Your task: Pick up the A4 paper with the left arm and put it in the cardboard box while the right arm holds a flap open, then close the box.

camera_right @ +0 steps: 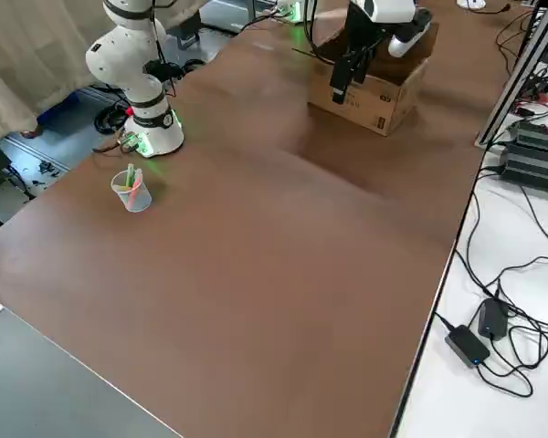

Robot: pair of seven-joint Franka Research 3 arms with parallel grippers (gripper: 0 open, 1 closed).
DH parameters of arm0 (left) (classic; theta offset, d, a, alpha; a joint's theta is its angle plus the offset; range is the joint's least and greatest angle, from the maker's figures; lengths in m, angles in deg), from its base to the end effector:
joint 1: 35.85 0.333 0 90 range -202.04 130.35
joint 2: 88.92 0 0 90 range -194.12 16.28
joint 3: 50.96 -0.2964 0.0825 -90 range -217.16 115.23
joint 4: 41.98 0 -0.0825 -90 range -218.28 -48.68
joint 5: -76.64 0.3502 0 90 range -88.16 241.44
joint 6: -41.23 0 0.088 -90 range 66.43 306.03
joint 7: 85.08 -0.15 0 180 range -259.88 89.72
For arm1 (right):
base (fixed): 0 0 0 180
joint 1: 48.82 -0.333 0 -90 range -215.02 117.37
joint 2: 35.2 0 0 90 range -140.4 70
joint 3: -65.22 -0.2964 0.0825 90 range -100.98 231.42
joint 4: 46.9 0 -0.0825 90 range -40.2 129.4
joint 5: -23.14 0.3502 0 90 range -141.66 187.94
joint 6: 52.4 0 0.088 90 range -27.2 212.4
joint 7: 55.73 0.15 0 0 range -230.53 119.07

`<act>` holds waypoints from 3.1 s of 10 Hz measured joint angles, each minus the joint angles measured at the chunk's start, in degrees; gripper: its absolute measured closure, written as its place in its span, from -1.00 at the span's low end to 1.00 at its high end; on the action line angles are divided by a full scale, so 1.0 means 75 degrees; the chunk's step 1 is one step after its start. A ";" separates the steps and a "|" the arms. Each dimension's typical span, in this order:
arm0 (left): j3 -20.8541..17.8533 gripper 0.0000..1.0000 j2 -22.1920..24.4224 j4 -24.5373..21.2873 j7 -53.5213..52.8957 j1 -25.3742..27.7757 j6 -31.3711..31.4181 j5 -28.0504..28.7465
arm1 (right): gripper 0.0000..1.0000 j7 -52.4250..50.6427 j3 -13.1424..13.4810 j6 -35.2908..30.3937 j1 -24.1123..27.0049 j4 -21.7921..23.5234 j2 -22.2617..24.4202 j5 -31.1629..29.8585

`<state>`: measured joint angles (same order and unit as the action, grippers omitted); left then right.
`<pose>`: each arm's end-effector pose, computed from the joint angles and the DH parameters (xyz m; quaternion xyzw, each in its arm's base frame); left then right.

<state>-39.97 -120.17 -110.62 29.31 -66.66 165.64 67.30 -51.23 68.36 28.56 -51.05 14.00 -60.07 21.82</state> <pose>0.5545 -0.4669 0.4722 0.7477 0.6164 -0.0736 0.2358 0.6176 -0.0061 0.5189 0.9978 -0.0464 -0.0409 0.0243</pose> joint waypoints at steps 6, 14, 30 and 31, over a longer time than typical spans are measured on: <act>-0.0105 0.40 -0.0317 -0.0005 -0.0114 -0.0006 0.0154 0.0429 | -1.00 0.0002 -0.0002 0.0000 -0.0001 0.0001 0.0000 0.0000; -0.0130 0.40 -0.0845 -0.0005 -0.0238 -0.0360 0.0744 0.0600 | -1.00 0.0008 -0.0006 0.0000 -0.0004 0.0002 0.0000 0.0000; -0.0156 0.35 -0.1588 -0.0016 -0.0291 -0.0389 0.0775 0.0947 | -1.00 0.0289 -0.0011 0.0005 -0.0061 0.0002 0.0000 -0.0003; -0.0170 0.07 -0.1585 0.0024 -0.0388 -0.0380 0.0775 0.0952 | -1.00 0.0291 -0.0011 0.0005 -0.0061 0.0002 0.0000 -0.0003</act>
<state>-41.25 -132.05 -110.45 26.40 -69.51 171.46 74.45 -49.05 68.28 28.60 -51.51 14.02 -60.07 21.80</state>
